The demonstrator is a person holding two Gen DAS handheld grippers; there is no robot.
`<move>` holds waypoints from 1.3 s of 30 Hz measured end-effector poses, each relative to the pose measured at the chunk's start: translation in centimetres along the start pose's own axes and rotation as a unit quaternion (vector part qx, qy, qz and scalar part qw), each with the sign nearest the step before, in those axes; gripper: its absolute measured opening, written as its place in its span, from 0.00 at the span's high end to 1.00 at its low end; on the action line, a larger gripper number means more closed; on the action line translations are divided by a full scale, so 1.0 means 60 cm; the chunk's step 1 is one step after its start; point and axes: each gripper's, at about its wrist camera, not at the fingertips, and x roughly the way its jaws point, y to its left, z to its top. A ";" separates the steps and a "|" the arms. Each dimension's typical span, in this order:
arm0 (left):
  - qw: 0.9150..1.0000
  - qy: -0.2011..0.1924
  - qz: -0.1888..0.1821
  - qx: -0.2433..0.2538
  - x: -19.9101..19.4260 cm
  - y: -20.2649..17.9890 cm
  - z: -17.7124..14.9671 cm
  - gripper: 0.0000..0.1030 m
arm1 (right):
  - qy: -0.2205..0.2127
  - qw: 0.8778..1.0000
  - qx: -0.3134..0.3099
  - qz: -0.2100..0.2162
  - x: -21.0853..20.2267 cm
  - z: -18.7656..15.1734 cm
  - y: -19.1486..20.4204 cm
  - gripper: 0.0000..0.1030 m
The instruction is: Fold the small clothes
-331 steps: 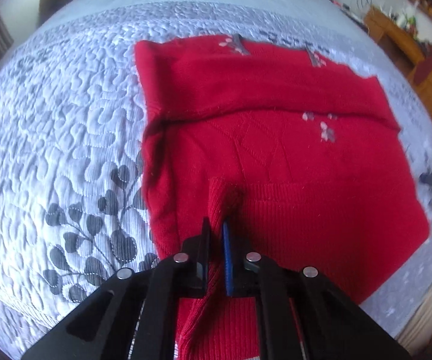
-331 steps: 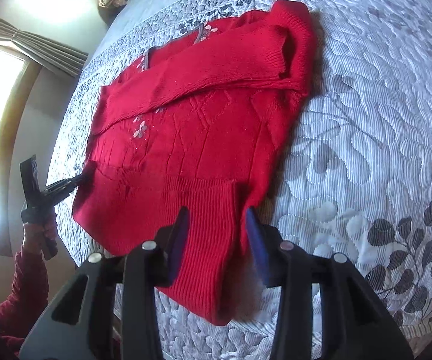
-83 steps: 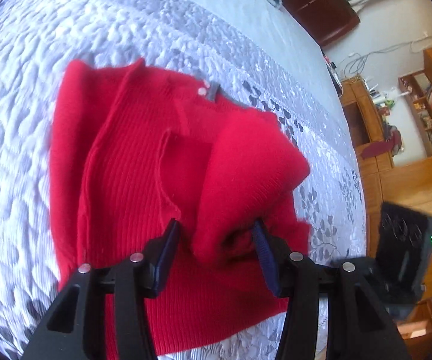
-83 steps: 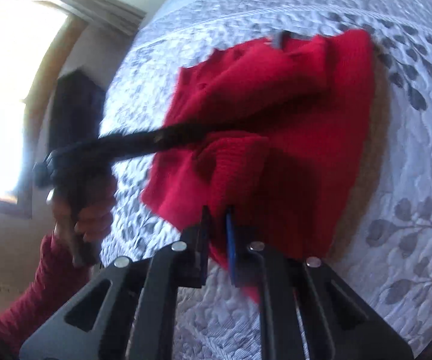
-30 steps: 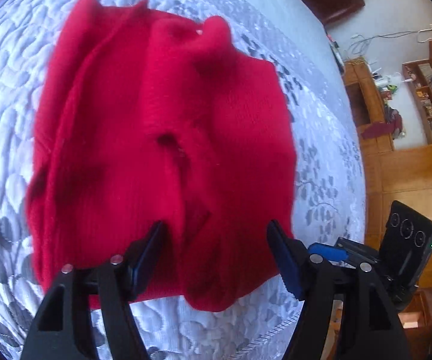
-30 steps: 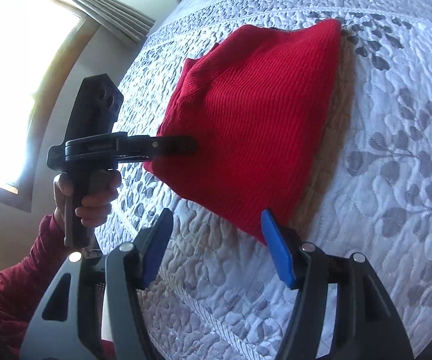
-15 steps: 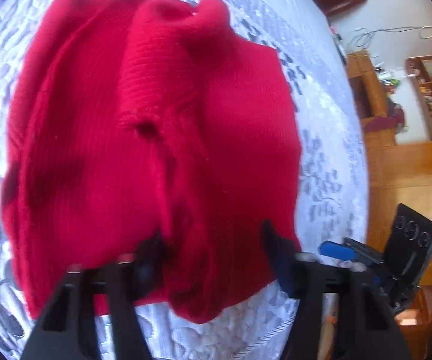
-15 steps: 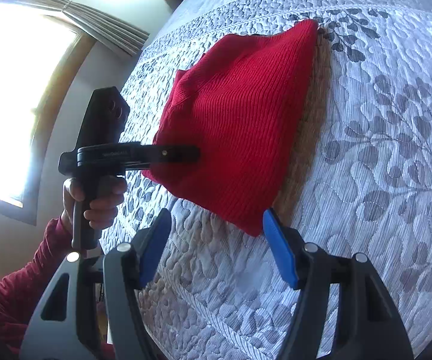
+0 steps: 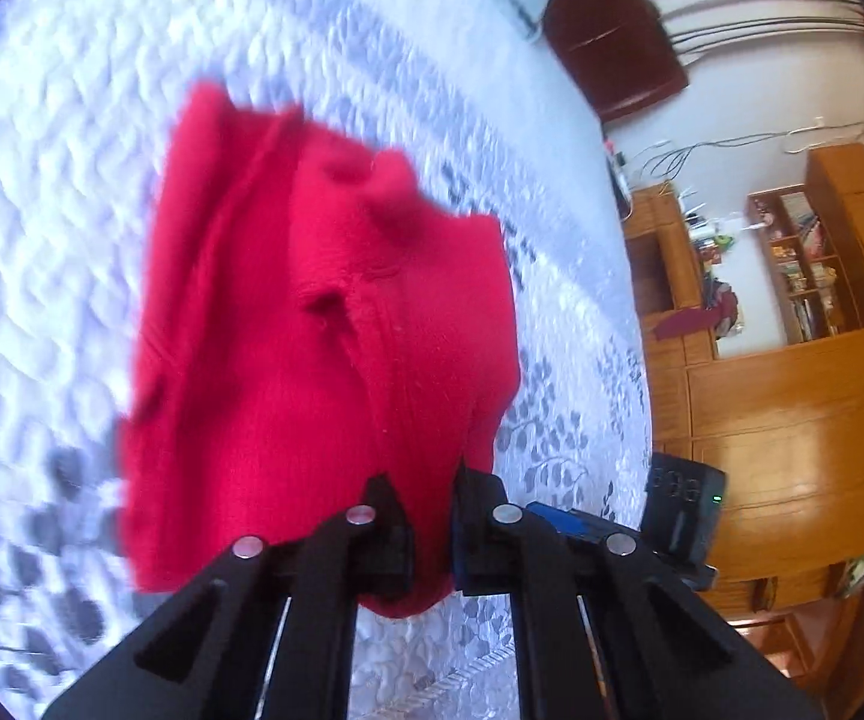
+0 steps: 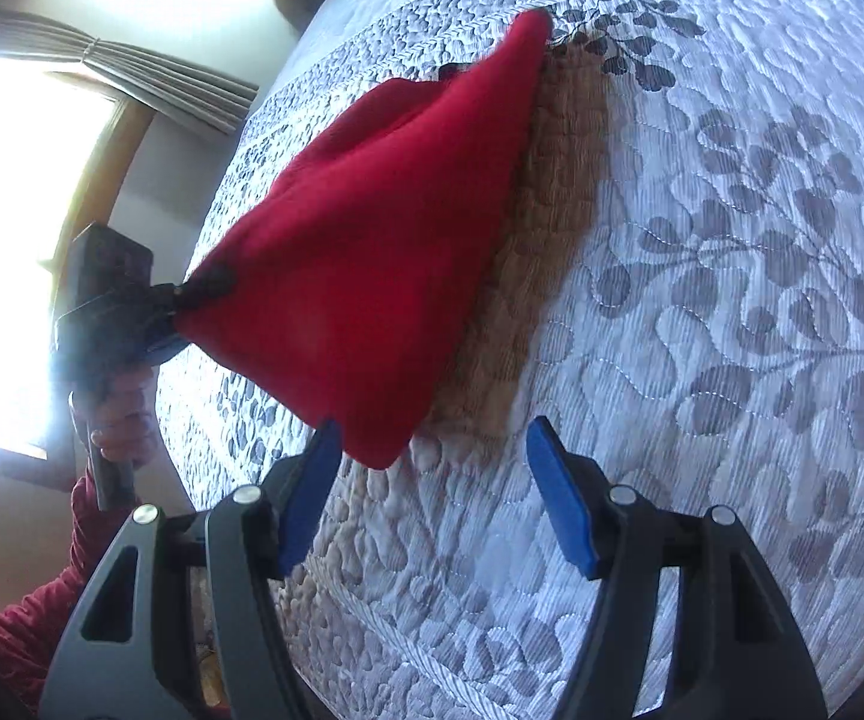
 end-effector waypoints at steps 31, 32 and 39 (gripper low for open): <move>0.995 0.019 0.099 0.019 0.045 0.050 -0.052 0.90 | 0.055 0.998 0.013 0.025 0.082 0.031 0.064 0.88; 0.993 0.027 0.111 0.034 0.057 0.037 -0.058 0.89 | 0.059 0.998 0.013 0.012 0.080 0.026 0.062 0.88; 0.984 0.046 0.161 0.068 0.104 0.008 -0.067 0.83 | 0.099 0.992 -0.014 -0.080 0.134 0.026 0.069 0.74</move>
